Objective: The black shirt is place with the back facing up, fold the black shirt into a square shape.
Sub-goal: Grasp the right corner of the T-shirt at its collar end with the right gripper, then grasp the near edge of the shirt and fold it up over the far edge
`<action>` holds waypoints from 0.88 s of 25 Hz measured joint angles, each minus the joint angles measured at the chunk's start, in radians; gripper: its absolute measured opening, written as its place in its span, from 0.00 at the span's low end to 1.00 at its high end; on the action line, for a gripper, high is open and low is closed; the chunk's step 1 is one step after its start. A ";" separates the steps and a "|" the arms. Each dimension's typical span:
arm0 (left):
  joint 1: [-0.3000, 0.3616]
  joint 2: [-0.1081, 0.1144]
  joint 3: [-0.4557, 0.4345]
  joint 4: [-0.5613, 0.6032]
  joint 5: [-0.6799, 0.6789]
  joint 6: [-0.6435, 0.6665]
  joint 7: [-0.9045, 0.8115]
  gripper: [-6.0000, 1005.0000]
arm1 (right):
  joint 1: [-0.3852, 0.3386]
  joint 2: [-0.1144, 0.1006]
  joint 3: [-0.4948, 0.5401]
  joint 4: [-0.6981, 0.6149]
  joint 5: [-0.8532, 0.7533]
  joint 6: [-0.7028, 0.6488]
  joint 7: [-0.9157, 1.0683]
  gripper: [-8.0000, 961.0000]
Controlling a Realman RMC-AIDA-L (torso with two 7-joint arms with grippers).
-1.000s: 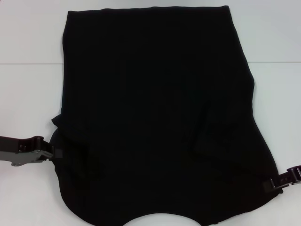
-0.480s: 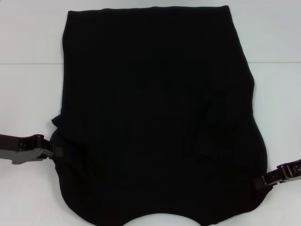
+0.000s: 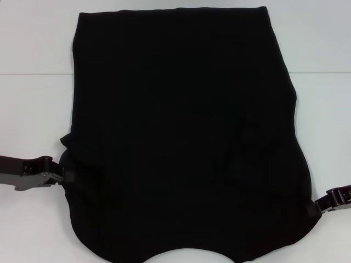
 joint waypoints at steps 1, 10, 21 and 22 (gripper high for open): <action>0.000 0.000 0.001 0.000 0.000 0.000 0.000 0.08 | -0.001 0.000 0.003 -0.002 0.000 0.000 0.002 0.26; -0.016 0.007 0.004 0.000 0.000 0.077 0.025 0.08 | -0.027 -0.005 0.042 -0.039 -0.007 -0.066 0.022 0.07; -0.005 0.011 0.009 0.006 0.059 0.273 0.080 0.08 | -0.214 0.041 0.073 -0.307 -0.008 -0.249 0.097 0.07; 0.001 0.009 0.011 0.006 0.061 0.283 0.084 0.08 | -0.221 0.042 0.076 -0.309 -0.008 -0.259 0.095 0.07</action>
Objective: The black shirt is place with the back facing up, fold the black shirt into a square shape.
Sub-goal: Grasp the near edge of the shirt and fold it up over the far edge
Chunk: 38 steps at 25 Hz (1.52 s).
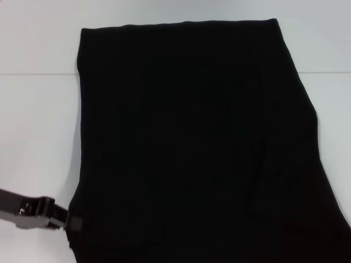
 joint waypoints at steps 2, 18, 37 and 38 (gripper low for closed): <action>0.014 -0.006 0.006 0.003 0.002 0.019 0.005 0.08 | -0.009 0.002 0.006 -0.001 0.000 -0.016 -0.009 0.07; -0.108 0.039 -0.076 -0.175 -0.202 -0.154 -0.075 0.08 | 0.131 -0.046 0.147 0.173 0.245 0.061 -0.107 0.07; -0.238 -0.019 0.232 -0.305 -0.318 -1.037 -0.134 0.07 | 0.381 -0.013 -0.036 0.520 0.299 1.050 -0.109 0.07; -0.237 -0.021 0.245 -0.304 -0.318 -1.053 -0.133 0.07 | 0.386 -0.006 -0.047 0.522 0.300 1.076 -0.110 0.07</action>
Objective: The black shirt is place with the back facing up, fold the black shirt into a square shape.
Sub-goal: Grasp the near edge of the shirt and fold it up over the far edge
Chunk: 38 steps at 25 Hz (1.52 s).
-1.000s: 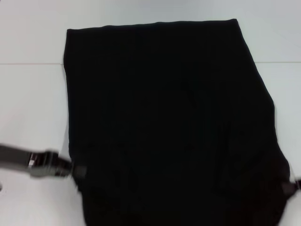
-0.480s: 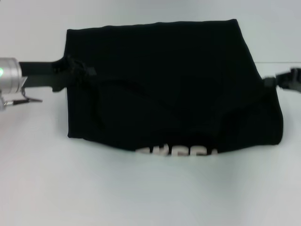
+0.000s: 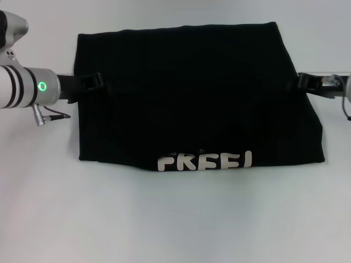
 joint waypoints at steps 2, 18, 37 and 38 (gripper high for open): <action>0.000 -0.001 0.016 0.005 0.000 -0.026 0.005 0.07 | 0.008 0.013 -0.023 -0.001 0.001 0.050 0.000 0.07; -0.026 -0.033 0.048 0.017 -0.001 -0.222 -0.021 0.10 | 0.086 0.011 -0.196 0.064 0.000 0.345 0.000 0.07; -0.026 -0.047 0.165 0.009 -0.003 -0.282 -0.016 0.15 | 0.122 0.012 -0.266 0.103 -0.009 0.365 0.009 0.09; -0.026 -0.047 0.175 0.007 -0.003 -0.282 -0.016 0.16 | 0.121 0.008 -0.268 0.103 -0.013 0.349 0.013 0.09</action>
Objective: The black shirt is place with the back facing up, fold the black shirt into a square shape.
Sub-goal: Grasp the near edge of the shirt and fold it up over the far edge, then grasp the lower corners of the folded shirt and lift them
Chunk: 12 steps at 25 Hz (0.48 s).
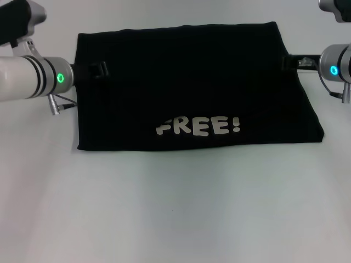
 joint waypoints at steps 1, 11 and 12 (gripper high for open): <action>-0.001 0.001 0.003 -0.004 0.000 0.005 0.000 0.16 | -0.001 -0.004 0.000 -0.002 -0.005 -0.020 0.005 0.10; 0.023 0.097 -0.114 0.108 0.016 0.517 -0.086 0.19 | -0.033 -0.096 0.042 -0.198 -0.025 -0.432 0.243 0.38; 0.031 0.103 -0.138 0.120 0.016 0.557 -0.088 0.19 | -0.039 -0.102 0.060 -0.229 -0.027 -0.488 0.272 0.42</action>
